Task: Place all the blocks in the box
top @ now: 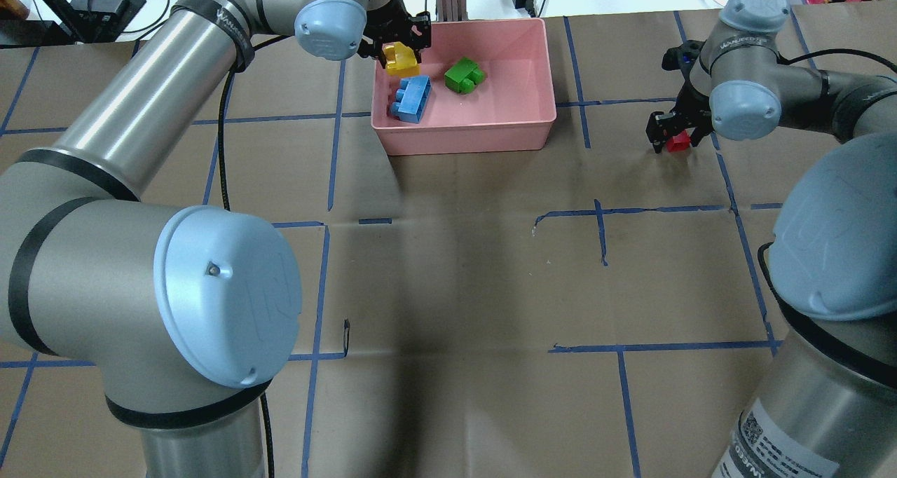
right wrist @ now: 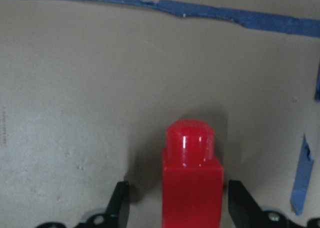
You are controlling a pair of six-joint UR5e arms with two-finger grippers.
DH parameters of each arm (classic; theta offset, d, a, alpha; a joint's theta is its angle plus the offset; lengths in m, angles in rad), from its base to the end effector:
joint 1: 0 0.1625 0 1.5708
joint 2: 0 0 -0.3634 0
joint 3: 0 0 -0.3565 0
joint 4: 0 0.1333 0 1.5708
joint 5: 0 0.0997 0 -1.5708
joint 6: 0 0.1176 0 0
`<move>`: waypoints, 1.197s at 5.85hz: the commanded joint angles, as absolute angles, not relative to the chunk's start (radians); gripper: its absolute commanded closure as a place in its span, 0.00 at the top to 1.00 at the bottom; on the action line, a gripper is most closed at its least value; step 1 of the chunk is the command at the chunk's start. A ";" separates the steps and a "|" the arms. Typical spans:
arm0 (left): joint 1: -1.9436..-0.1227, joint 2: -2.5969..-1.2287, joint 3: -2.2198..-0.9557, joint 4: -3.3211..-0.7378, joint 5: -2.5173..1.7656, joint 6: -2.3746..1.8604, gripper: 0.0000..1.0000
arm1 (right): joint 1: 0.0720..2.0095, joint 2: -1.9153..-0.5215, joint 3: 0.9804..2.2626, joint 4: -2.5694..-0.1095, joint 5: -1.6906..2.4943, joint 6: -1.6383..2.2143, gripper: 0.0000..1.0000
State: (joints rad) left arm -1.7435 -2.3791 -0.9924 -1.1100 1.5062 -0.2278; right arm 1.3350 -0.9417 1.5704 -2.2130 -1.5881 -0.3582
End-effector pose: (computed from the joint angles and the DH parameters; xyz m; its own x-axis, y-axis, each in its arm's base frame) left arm -0.2649 -0.6987 0.2408 -0.9930 -0.0353 0.1129 -0.0585 0.9762 -0.2087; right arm -0.0133 -0.6174 0.1304 -0.9923 -0.1219 0.0209 -0.1220 0.9925 -0.0066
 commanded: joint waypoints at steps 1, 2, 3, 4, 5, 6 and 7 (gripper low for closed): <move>-1.791 -2.413 -1.002 -0.908 1.625 -0.274 0.99 | 1.335 -0.946 1.569 -2.182 -1.589 -0.357 0.61; -1.792 -2.395 -0.996 -0.916 1.653 -0.272 0.99 | 1.335 -0.948 1.557 -2.157 -1.589 -0.357 0.54; -1.775 -2.340 -0.999 -1.027 1.654 -0.256 0.99 | 1.332 -0.948 1.551 -2.155 -1.585 -0.357 0.48; -1.705 -2.244 -1.012 -1.192 1.651 -0.205 0.99 | 1.330 -0.948 1.546 -2.149 -1.582 -0.357 0.38; -1.631 -2.170 -1.026 -1.319 1.622 -0.160 0.99 | 1.328 -0.948 1.546 -2.148 -1.578 -0.357 0.19; -1.609 -2.075 -1.098 -1.381 1.605 -0.158 0.99 | 1.328 -0.954 1.543 -2.148 -1.580 -0.356 0.08; -1.600 -1.966 -1.199 -1.440 1.606 -0.150 0.97 | 1.328 -0.978 1.514 -2.146 -1.583 -0.357 0.04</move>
State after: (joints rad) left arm -1.6155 -2.0653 -1.1154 -1.3785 1.6101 -0.1591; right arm 1.3285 -0.9607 1.5345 -2.1474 -1.5808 -0.3567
